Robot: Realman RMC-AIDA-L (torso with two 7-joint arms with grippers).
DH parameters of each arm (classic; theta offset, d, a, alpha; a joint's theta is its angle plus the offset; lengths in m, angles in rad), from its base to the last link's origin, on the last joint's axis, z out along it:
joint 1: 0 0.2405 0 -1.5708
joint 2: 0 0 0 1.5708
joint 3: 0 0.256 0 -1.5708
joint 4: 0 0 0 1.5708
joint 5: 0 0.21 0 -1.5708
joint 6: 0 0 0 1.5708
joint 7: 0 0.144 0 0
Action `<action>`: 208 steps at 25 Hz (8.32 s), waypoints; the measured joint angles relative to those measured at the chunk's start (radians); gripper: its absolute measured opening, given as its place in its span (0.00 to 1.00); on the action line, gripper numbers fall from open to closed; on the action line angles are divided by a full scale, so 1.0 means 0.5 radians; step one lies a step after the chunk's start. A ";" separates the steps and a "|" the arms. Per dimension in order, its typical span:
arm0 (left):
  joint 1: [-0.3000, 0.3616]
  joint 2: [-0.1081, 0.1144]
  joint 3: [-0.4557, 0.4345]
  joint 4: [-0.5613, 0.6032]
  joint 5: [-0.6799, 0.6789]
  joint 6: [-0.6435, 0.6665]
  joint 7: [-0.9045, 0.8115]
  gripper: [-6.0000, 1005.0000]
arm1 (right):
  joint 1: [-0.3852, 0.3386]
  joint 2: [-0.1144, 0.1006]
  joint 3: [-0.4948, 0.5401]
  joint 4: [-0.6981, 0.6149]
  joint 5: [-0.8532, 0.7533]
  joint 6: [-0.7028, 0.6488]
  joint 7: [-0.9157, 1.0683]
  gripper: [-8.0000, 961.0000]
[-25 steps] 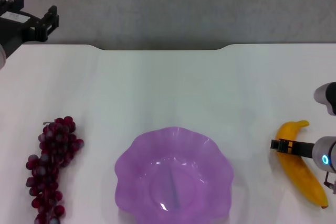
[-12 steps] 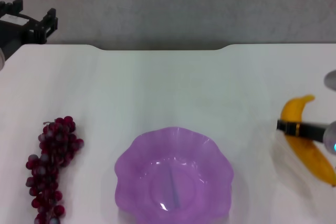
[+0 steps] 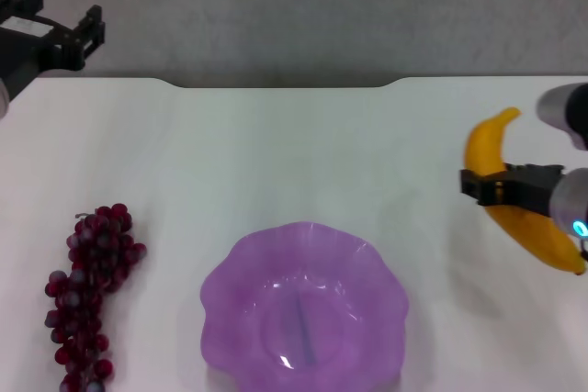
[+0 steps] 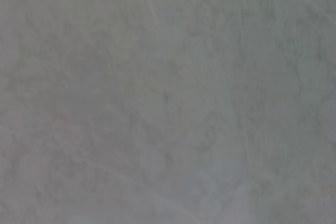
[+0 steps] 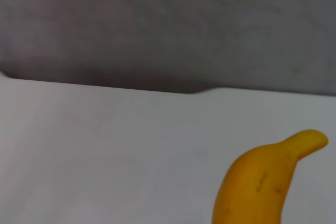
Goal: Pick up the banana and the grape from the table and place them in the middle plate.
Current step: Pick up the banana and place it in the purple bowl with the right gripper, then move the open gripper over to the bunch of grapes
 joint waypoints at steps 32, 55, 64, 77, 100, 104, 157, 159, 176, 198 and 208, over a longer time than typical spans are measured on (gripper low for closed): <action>0.083 0.003 -0.021 -0.154 0.018 -0.010 0.021 0.68 | 0.445 0.002 -0.730 0.047 0.522 -0.031 -0.243 0.61; 0.052 -0.002 -0.021 -0.151 0.021 -0.038 0.070 0.68 | 0.640 0.002 -0.901 0.393 0.916 -0.167 -0.383 0.65; 0.055 -0.002 -0.018 -0.154 0.021 -0.038 0.070 0.68 | 0.649 0.006 -0.907 0.397 0.916 -0.154 -0.385 0.66; 0.055 -0.002 -0.014 -0.154 0.021 -0.038 0.070 0.68 | 0.639 0.001 -0.908 0.387 0.908 -0.175 -0.391 0.73; 0.032 0.001 0.139 -0.040 0.002 0.053 0.066 0.68 | -0.013 0.003 -0.353 0.149 0.845 -1.289 -0.792 0.78; 0.036 0.001 0.189 -0.040 0.002 0.058 0.065 0.68 | -0.135 0.007 -0.141 0.167 0.882 -1.248 -0.755 0.78; -0.612 0.010 -0.232 0.303 0.029 -1.817 -0.043 0.68 | -0.376 0.006 0.217 0.146 0.909 -1.066 -0.722 0.77; -0.627 0.010 -0.232 0.327 0.029 -1.823 -0.044 0.69 | -0.367 0.006 0.217 0.145 0.909 -1.063 -0.722 0.77; -0.801 0.009 -0.334 0.781 0.028 -1.655 -0.042 0.68 | -0.313 0.006 0.215 0.171 0.911 -1.015 -0.722 0.77; -0.889 0.009 -0.363 1.036 0.027 -1.562 -0.034 0.68 | -0.281 0.006 0.215 0.203 0.912 -0.984 -0.722 0.77; -0.897 0.008 -0.361 1.061 0.027 -1.560 -0.034 0.68 | -0.276 0.006 0.215 0.205 0.912 -0.984 -0.722 0.77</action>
